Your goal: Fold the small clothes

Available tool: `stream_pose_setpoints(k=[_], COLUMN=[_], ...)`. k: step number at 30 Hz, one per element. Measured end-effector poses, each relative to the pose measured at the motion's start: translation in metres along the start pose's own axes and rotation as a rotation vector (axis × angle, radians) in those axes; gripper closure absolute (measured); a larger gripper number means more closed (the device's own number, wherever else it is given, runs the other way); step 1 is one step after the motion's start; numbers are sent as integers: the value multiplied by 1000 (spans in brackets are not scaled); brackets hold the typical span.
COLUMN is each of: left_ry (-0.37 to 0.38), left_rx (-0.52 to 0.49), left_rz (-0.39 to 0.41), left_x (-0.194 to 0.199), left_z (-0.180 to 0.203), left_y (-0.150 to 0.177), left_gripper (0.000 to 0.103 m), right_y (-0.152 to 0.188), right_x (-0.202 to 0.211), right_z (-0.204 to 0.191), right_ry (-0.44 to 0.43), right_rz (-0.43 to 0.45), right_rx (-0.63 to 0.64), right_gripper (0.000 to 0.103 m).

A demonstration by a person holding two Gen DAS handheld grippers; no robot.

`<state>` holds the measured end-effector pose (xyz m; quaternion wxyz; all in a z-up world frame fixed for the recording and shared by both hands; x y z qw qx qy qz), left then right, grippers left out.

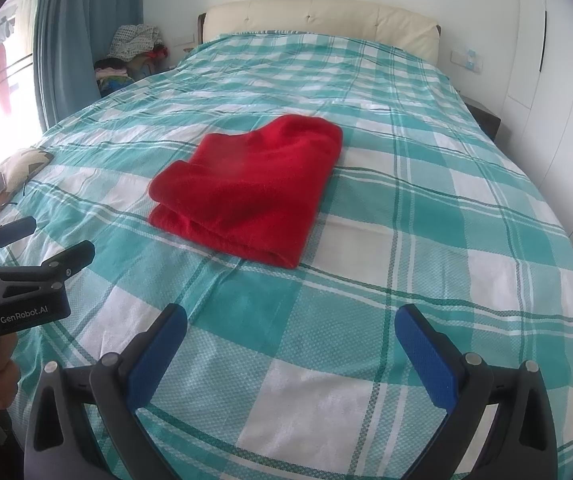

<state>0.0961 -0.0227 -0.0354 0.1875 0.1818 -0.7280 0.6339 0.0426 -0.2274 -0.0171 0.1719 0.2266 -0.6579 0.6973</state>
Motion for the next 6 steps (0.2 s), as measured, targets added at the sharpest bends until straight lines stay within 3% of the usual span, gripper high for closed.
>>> stream_pose_setpoints(k=[6], left_ry=[0], left_rx=[-10], left_rz=[-8], left_x=[0], left_z=[3], left_y=[1], left_gripper=[0], right_y=[0], right_x=[0], right_z=[0], right_ry=[-3], right_rz=[3], right_rx=[-2], right_gripper=[1])
Point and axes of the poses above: each gripper's, at about its wrist camera, not at the fingertips, and x roughly against the way its jaws point, z to its right, y to its underside, the point moved 5 cm from there along -x, roughly the way its jaws point, and after that the axes turned 14 degrees about z, right-handed, at the moved point
